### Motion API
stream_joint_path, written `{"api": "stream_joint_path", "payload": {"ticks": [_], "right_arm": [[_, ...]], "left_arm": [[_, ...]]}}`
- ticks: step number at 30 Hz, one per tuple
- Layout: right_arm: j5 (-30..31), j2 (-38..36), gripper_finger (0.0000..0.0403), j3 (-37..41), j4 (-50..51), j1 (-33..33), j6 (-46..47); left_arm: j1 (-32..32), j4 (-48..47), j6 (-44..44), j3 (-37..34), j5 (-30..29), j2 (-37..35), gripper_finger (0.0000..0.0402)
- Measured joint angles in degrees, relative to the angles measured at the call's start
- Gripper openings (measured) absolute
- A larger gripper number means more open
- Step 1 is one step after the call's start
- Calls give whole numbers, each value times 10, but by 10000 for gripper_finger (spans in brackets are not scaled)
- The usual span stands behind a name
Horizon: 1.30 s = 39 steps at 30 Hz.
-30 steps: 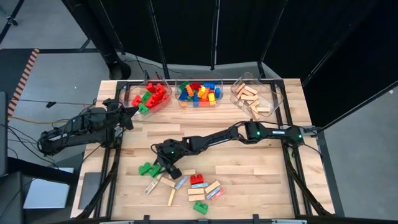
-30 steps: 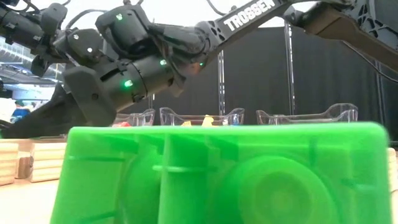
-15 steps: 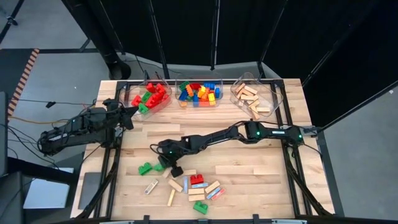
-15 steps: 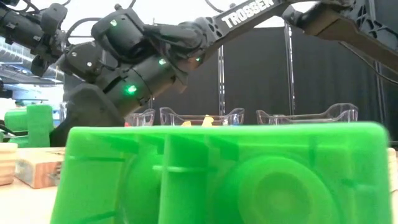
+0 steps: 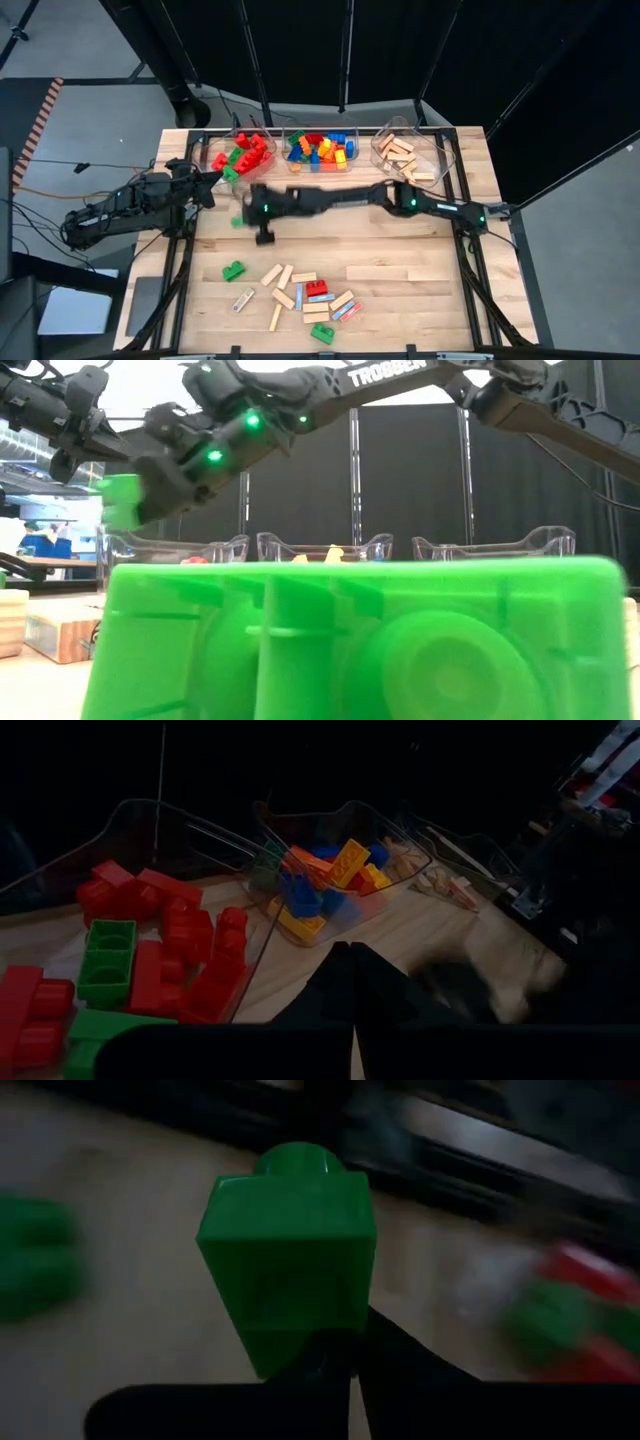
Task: Sort blocks by size
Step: Put the small green game piece into the left transparent bin
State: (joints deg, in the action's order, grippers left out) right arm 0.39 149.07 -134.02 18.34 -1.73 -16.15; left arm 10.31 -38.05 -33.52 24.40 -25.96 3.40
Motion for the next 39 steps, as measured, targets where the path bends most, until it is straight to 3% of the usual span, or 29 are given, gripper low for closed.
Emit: {"api": "stream_joint_path", "payload": {"ticks": [8,11,16,23,25,30,33,36,39], "right_arm": [[64,-28,12,-9,-16,-83,29],[80,-29,26,-9,-32,-108,34],[82,-29,81,-9,-42,-137,73],[70,-29,190,-9,-45,-165,126],[44,-29,215,-9,-43,-169,128],[-103,-45,240,-9,-53,-139,128],[-136,-55,245,-11,-44,-91,101],[-111,-50,257,-10,6,-37,31],[-7,-47,268,-9,60,8,-23]], "left_arm": [[0,0,0,0,0,0,2],[0,0,0,0,0,0,2],[0,0,-1,0,0,0,2],[0,0,-1,0,0,0,2],[0,0,-1,0,0,0,2],[0,0,-1,0,0,0,2],[0,0,0,0,-4,0,2],[0,-1,-4,0,-4,0,2],[0,-3,-28,0,38,0,2]]}}
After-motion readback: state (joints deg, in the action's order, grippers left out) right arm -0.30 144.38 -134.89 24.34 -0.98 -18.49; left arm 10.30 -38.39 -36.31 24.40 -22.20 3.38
